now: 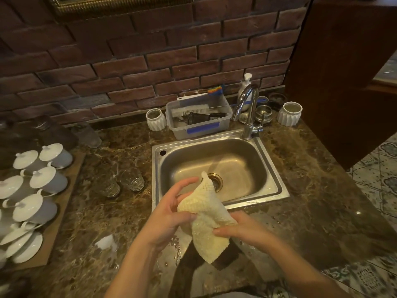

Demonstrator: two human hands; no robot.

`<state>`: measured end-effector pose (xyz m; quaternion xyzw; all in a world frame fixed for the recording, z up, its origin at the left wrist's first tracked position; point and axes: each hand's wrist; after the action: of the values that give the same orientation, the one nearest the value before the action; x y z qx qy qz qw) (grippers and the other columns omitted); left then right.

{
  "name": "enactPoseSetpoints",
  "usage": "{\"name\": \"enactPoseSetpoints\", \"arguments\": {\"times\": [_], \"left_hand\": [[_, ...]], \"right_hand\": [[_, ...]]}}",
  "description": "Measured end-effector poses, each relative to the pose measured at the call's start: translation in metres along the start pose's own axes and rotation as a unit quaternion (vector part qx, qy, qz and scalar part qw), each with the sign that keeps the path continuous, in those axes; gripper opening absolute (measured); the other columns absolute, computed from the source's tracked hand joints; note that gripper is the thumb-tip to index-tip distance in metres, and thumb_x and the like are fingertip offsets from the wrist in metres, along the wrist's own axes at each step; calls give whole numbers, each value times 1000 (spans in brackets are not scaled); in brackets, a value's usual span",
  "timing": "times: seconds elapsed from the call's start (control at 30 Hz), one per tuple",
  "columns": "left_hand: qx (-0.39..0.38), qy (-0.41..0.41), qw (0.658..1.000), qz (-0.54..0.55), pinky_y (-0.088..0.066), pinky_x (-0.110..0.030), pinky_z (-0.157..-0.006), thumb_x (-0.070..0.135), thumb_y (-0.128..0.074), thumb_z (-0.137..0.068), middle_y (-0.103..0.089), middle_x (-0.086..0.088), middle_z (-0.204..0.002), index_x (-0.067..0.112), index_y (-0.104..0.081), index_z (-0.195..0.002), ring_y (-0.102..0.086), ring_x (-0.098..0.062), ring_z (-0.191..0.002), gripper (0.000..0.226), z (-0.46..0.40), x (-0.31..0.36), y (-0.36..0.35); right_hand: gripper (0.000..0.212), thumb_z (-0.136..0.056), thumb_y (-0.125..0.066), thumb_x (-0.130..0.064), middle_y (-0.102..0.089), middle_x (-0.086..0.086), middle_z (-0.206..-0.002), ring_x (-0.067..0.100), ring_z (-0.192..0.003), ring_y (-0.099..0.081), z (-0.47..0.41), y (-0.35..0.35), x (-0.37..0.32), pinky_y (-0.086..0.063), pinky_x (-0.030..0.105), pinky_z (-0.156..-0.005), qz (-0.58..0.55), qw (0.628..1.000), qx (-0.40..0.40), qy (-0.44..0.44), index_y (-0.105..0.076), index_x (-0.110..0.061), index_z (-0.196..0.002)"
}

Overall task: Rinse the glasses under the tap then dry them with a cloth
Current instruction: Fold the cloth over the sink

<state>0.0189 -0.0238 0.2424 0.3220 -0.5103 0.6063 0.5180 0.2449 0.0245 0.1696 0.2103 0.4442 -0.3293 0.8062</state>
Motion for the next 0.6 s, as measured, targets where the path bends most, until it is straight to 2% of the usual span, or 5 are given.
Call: {"name": "enactPoseSetpoints", "arguments": {"times": [0.17, 0.3, 0.37, 0.47, 0.6], "left_hand": [[80, 1, 997, 9, -53, -43, -81, -16, -73, -70, -74, -15, -104, 26, -62, -136, -67, -29, -89, 79, 9, -7, 18], [130, -9, 992, 3, -48, -42, -78, -27, -63, -77, -71, -8, -79, 19, -58, -139, -65, -20, -74, 77, 15, -14, 22], [143, -9, 989, 25, -52, -41, -79, -15, -69, -77, -75, -14, -88, 18, -59, -137, -68, -23, -80, 69, 16, -14, 18], [197, 6, 979, 44, -62, -39, -72, -7, -67, -88, -76, -19, -108, 18, -64, -130, -74, -28, -87, 49, 8, -13, 16], [252, 12, 967, 17, -61, -41, -72, 0, -64, -97, -74, -18, -114, 21, -67, -123, -74, -26, -86, 34, -9, -9, 15]], "right_hand": [[26, -89, -75, -19, -77, -19, -97, -5, -89, -70, 10, 5, -7, -50, 13, -69, 39, 993, 94, 65, -76, -31, -111], [37, -78, -61, -27, -70, -35, -90, -9, -86, -65, 16, 6, -20, -45, 8, -70, 110, 968, 150, 170, -74, -33, -112], [36, -79, -61, -31, -69, -36, -89, -9, -88, -65, 18, 6, -27, -45, 6, -71, 119, 961, 161, 190, -75, -29, -112], [17, -95, -66, -18, -69, -32, -77, -12, -72, -63, 15, 7, -35, -45, 8, -61, 101, 973, 133, 161, -71, -33, -103], [15, -95, -68, -35, -76, -13, -98, 3, -90, -72, 9, 6, -34, -52, 22, -77, 42, 988, 105, 104, -72, -30, -108]]}}
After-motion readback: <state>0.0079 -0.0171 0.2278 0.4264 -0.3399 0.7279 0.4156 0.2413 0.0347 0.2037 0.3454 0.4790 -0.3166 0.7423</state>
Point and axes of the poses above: each hand's wrist, its own z-axis away from the middle knuckle, its own y-axis out of the back of the hand, x = y × z
